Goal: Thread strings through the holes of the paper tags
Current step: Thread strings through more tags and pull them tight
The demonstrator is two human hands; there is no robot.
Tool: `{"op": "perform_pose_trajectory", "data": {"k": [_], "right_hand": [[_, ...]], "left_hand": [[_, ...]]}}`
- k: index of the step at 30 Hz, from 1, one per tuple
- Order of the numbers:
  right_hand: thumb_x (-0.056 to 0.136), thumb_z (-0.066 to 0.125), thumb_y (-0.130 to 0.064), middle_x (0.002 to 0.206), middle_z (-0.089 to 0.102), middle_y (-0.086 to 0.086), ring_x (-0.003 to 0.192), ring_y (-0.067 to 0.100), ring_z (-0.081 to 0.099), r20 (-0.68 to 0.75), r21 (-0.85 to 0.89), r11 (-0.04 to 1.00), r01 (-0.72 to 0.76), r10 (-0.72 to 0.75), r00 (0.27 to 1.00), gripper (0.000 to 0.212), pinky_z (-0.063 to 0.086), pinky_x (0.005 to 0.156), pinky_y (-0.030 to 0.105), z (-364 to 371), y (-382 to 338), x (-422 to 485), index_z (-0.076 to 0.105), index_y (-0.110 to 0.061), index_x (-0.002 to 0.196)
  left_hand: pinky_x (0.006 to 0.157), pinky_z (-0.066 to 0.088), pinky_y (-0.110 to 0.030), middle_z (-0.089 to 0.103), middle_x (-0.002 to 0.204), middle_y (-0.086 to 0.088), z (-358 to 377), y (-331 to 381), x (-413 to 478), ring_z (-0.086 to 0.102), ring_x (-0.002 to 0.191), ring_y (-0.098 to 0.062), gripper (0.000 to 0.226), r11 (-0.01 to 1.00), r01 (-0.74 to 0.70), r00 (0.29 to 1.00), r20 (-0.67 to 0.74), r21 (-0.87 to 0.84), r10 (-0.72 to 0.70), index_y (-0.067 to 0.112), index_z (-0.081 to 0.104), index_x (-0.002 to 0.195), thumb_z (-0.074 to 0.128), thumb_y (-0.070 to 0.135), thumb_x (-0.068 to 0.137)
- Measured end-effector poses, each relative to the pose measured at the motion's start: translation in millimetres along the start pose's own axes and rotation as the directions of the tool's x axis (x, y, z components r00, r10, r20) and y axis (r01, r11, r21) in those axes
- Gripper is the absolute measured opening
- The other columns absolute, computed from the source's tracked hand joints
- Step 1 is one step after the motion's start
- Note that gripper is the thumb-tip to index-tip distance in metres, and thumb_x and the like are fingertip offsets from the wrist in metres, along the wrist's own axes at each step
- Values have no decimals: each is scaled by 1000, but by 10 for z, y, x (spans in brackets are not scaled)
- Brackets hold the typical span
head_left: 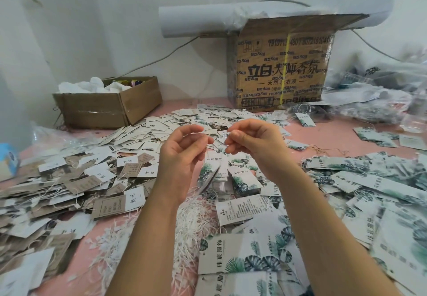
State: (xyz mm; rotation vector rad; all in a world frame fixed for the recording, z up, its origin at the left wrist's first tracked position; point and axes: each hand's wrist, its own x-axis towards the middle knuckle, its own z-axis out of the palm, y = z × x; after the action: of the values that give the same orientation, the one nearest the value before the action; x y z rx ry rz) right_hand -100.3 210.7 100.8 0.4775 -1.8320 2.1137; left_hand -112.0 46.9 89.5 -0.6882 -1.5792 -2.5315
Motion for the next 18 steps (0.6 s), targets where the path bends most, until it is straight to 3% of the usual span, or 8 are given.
{"op": "perform_pose_trajectory", "data": {"k": [6,18], "right_hand": [[83,61,-4,60,66,0,51,13,58,109,-155,988,10,7,994,7,51,56,23,61,-58,-17,63,-7,77],[84,63,-7,59,65,-3,54,10,56,144,-181,983,-22,49,988,11,49,56,20,50,-54,-30,66,-11,74]], "left_hand": [[58,47,-14,66,66,1,86,15,-20,64,62,-7,21,982,-34,995,98,186,16,10,54,87,57,-11,83],[64,50,-17,68,71,0,57,36,-26,65,70,-11,27,939,-89,993,104,333,58,16,48,81,62,-8,82]]}}
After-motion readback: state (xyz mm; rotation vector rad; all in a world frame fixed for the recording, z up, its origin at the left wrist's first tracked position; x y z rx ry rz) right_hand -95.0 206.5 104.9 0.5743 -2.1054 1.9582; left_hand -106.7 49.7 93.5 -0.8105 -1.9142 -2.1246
